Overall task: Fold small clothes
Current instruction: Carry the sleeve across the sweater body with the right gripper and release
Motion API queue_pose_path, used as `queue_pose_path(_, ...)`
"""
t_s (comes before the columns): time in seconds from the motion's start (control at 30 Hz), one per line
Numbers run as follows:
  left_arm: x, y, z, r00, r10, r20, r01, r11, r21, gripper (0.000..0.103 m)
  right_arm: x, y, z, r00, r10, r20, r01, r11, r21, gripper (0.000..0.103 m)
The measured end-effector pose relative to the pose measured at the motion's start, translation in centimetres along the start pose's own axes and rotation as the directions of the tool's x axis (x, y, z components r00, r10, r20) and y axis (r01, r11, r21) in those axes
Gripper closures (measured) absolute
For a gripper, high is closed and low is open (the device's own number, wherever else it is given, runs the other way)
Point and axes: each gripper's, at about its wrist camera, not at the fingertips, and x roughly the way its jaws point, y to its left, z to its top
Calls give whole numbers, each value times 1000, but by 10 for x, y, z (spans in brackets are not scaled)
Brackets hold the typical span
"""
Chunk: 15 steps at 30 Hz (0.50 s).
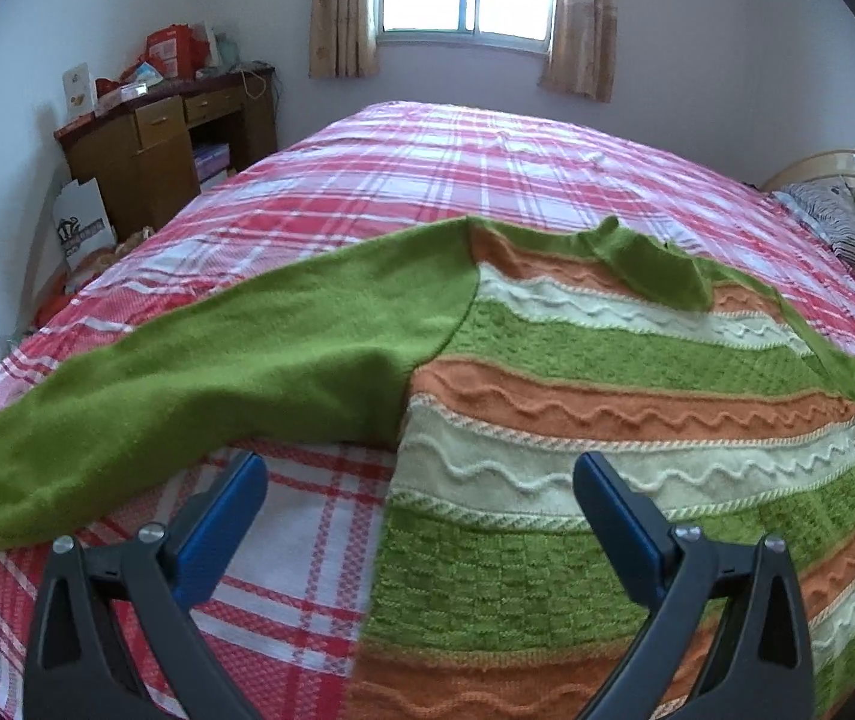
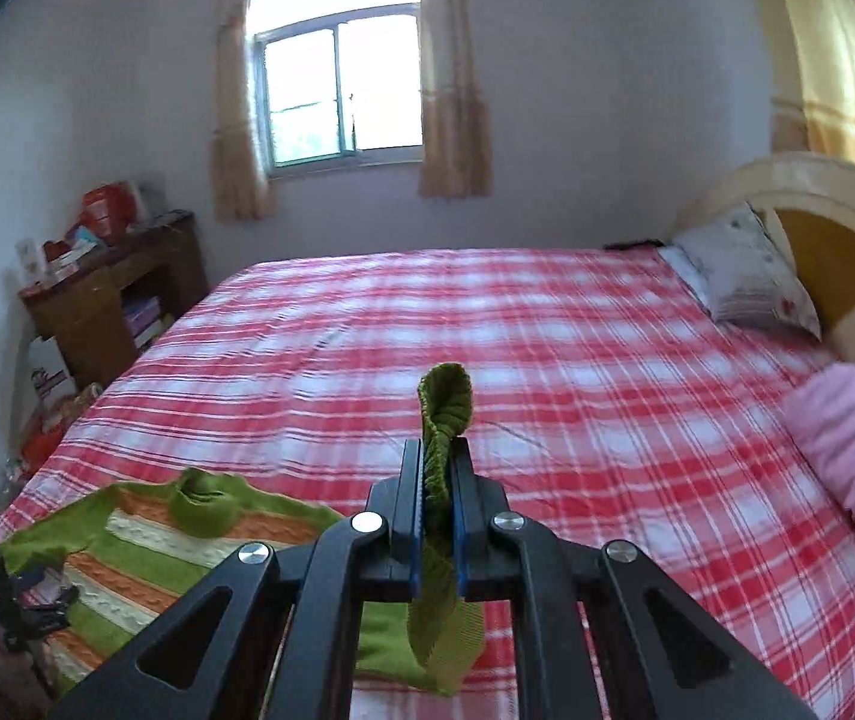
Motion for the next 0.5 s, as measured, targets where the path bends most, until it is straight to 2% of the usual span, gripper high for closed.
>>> queue_pose_path(0.47,2,2,-5,1000,-29,-8,29,999,-15,0,-10,123,32,986,163,30,-157,975,-155,96)
queue_pose_path(0.5,2,2,-5,1000,-29,-9,29,1000,-12,0,-10,136,33,983,182,29,-175,970,-170,100)
